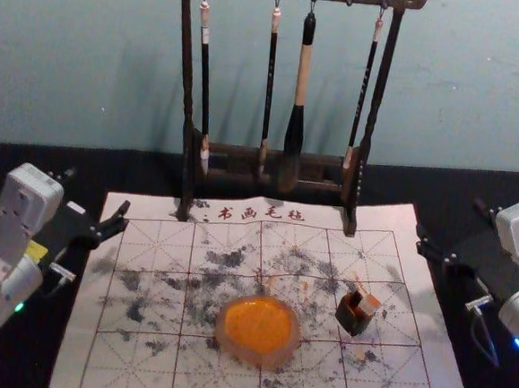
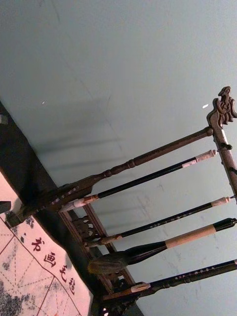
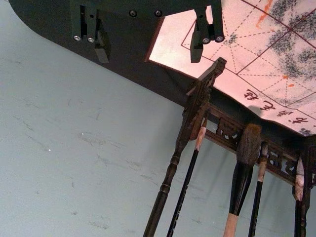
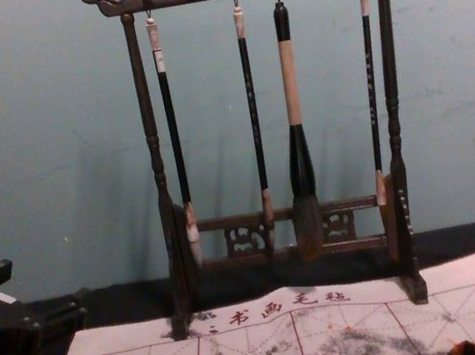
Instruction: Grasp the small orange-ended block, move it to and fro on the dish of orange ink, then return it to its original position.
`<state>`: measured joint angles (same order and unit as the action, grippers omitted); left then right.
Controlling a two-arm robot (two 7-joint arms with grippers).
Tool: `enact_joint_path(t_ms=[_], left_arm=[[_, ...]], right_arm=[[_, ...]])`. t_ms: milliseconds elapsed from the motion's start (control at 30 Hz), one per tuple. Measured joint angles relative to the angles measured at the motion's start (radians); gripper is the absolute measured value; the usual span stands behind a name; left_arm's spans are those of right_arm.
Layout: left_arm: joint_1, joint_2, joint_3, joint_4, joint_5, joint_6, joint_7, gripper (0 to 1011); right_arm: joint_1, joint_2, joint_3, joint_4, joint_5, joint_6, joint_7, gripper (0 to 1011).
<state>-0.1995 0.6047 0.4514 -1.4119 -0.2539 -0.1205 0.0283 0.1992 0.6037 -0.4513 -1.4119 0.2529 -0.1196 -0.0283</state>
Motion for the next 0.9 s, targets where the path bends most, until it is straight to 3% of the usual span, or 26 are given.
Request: enact_joint_path(t_ms=[900], left_arm=[[0.000,0.000,0.000,0.000,0.000,0.000,0.000,1001]], right_arm=[[0.000,0.001,0.000,0.000,0.001,-0.001,0.000,1003]])
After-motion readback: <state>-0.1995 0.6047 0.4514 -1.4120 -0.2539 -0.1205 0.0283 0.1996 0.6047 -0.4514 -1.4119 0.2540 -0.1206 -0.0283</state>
